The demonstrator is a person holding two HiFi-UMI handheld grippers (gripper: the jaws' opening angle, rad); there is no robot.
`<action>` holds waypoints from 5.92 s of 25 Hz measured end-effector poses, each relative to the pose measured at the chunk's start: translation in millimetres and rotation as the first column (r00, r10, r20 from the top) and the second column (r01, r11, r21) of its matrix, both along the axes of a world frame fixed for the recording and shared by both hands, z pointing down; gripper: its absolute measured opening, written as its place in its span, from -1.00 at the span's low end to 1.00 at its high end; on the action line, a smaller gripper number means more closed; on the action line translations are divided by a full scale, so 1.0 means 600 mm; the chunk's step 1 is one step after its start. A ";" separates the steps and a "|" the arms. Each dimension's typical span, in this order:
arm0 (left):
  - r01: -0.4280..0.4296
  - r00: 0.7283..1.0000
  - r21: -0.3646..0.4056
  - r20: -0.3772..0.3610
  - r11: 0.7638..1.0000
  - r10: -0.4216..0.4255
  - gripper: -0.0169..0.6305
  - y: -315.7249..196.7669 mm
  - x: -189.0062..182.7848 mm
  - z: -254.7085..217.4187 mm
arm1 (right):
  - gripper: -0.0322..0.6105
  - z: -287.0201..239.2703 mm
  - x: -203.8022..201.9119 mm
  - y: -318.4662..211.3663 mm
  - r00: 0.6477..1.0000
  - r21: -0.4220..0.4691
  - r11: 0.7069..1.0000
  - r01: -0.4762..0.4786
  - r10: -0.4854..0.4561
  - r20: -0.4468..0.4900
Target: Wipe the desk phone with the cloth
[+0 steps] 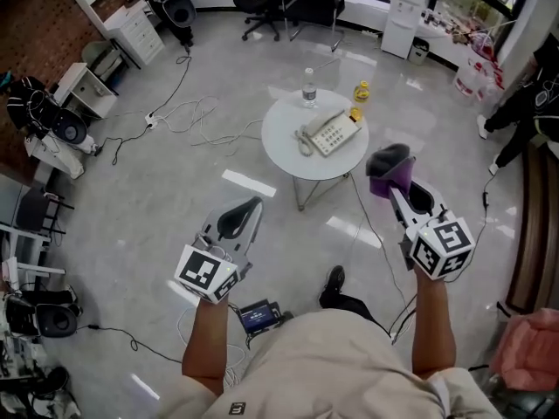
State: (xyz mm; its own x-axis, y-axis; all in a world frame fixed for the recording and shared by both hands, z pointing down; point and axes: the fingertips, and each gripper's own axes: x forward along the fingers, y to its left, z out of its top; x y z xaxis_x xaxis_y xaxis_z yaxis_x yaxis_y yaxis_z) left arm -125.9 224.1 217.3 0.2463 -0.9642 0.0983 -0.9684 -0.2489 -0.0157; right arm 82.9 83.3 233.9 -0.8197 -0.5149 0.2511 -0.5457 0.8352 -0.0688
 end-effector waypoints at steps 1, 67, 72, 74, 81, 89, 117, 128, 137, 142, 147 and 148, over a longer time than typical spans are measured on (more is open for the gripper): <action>0.006 1.000 -0.004 0.000 1.000 -0.006 -0.91 -0.017 0.004 0.002 | -0.65 0.002 0.001 -0.020 1.000 -0.003 1.000 0.008 -0.008 0.001; -0.263 0.945 -0.226 0.138 0.938 0.298 -0.90 -0.670 0.000 0.216 | -0.65 0.133 -0.037 -0.444 0.985 -0.128 0.977 -0.172 0.170 -0.025; -0.251 0.944 -0.277 0.144 0.927 0.298 -0.90 -0.710 -0.018 0.268 | -0.65 0.161 -0.053 -0.475 0.984 -0.150 0.972 -0.179 0.175 -0.040; -0.252 0.942 -0.297 0.142 0.921 0.303 -0.90 -0.721 -0.024 0.294 | -0.65 0.176 -0.060 -0.484 0.983 -0.159 0.971 -0.181 0.175 -0.049; -0.255 0.936 -0.375 0.136 0.891 0.325 -0.90 -0.759 -0.037 0.381 | -0.65 0.223 -0.074 -0.511 0.980 -0.196 0.961 -0.195 0.184 -0.070; -0.244 0.929 -0.458 0.141 0.855 0.341 -0.90 -0.796 -0.063 0.492 | -0.65 0.279 -0.092 -0.540 0.977 -0.231 0.950 -0.210 0.192 -0.096; -0.181 0.910 -0.626 0.185 0.759 0.370 -0.26 -0.871 -0.081 0.756 | -0.65 0.413 -0.100 -0.572 0.962 -0.339 0.903 -0.264 0.223 -0.157; -0.161 0.902 -0.655 0.206 0.738 0.380 -0.22 -0.872 -0.083 0.795 | -0.65 0.427 -0.099 -0.561 0.957 -0.345 0.896 -0.279 0.227 -0.182; -0.150 0.903 -0.658 0.213 0.738 0.373 -0.30 -0.876 -0.091 0.799 | -0.65 0.427 -0.098 -0.549 0.955 -0.342 0.896 -0.282 0.228 -0.190; -0.169 0.916 -0.655 0.171 0.736 0.362 -0.32 -0.872 -0.091 0.785 | -0.65 0.419 -0.099 -0.543 0.957 -0.339 0.900 -0.275 0.223 -0.187; -0.207 0.940 -0.647 0.077 0.734 0.333 -0.32 -0.852 -0.086 0.748 | -0.65 0.406 -0.099 -0.538 0.958 -0.334 0.903 -0.272 0.220 -0.184; -0.215 0.945 -0.640 0.052 0.737 0.321 -0.32 -0.849 -0.087 0.741 | -0.65 0.405 -0.099 -0.536 0.958 -0.333 0.904 -0.270 0.219 -0.182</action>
State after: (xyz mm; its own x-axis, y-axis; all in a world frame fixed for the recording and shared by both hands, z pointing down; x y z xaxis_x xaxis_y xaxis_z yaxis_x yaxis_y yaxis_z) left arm -178.3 -285.3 661.9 0.4164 -0.5734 0.7056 -0.8582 -0.5042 0.0967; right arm 23.2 -238.5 476.8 -0.6234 -0.5526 0.5532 -0.7549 0.6096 -0.2419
